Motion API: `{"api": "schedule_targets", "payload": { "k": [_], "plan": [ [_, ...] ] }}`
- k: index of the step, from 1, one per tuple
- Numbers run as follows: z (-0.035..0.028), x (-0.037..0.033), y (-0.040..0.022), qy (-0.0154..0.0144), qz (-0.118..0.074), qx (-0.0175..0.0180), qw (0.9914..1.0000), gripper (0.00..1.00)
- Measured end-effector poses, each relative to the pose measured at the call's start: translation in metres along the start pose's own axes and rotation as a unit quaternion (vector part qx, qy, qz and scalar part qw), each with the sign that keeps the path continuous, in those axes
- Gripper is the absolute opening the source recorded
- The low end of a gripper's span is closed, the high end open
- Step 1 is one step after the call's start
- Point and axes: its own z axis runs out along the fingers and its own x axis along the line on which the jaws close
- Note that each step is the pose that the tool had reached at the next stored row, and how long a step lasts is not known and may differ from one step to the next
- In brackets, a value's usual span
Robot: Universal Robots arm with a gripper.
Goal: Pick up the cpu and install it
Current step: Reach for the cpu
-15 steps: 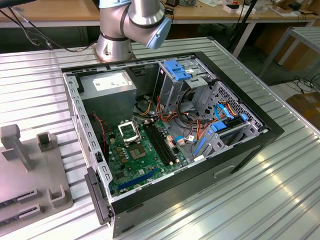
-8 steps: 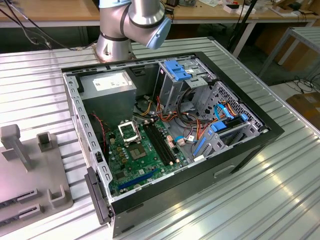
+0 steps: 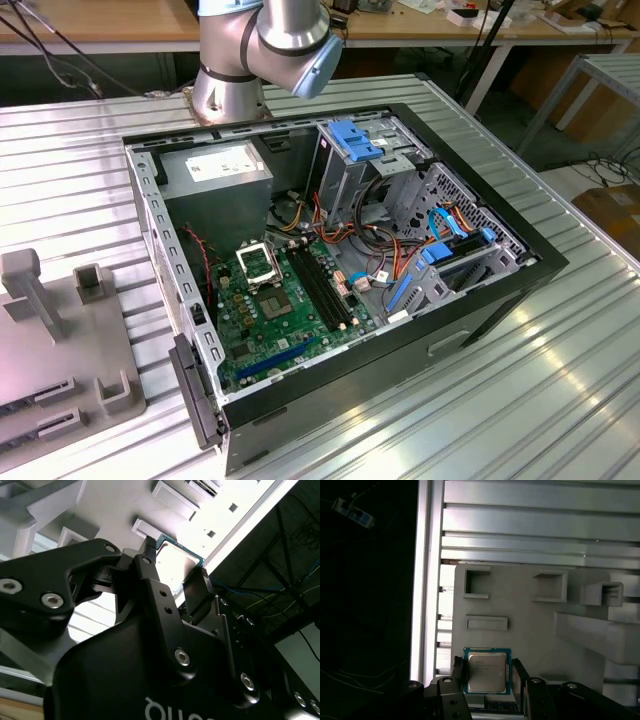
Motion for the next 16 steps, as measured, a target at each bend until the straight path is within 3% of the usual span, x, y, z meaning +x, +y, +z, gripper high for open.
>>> {"api": "schedule_targets", "payload": {
  "k": [16],
  "plan": [
    [-0.0127,0.0004,0.0003,0.0001,0.000,0.0001,1.00000,0.47]
  ]
}}
